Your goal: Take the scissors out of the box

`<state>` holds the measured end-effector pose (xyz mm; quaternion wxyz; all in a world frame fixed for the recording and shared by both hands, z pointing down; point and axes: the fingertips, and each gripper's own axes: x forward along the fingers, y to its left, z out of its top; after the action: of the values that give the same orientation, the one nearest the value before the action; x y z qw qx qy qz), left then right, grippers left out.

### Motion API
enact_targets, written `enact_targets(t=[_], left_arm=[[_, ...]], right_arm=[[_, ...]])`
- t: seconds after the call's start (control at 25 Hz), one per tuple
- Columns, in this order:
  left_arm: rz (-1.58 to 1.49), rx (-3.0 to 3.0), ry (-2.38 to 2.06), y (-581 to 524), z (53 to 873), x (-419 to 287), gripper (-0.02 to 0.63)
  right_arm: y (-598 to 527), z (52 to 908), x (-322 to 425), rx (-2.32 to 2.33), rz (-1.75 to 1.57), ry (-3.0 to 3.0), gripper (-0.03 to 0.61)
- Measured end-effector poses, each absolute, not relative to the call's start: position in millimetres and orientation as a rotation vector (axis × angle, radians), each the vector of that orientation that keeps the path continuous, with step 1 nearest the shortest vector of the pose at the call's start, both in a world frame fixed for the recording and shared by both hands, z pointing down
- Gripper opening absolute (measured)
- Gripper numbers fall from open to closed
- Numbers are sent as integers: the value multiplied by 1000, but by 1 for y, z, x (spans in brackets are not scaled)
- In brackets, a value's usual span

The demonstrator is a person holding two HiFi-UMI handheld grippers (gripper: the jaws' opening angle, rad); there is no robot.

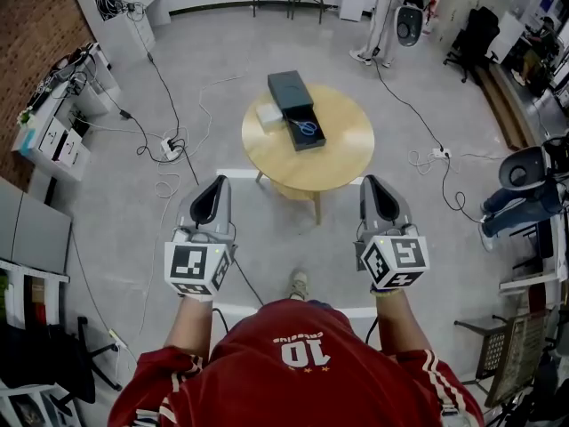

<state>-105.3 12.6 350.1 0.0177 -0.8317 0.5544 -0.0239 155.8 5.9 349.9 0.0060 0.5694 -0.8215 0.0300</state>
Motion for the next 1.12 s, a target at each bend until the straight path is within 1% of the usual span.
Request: enact_targets(t=[0.64,1.12], left_arm=[[-114,-2504,1778,-55,337,-91,3],[-198,-2471,1764,-88,333,-40,3]], right_arm=[[-81,344,163,1686,138,-2685,-2],[-119,355,200,1659,217,-2734,-2]])
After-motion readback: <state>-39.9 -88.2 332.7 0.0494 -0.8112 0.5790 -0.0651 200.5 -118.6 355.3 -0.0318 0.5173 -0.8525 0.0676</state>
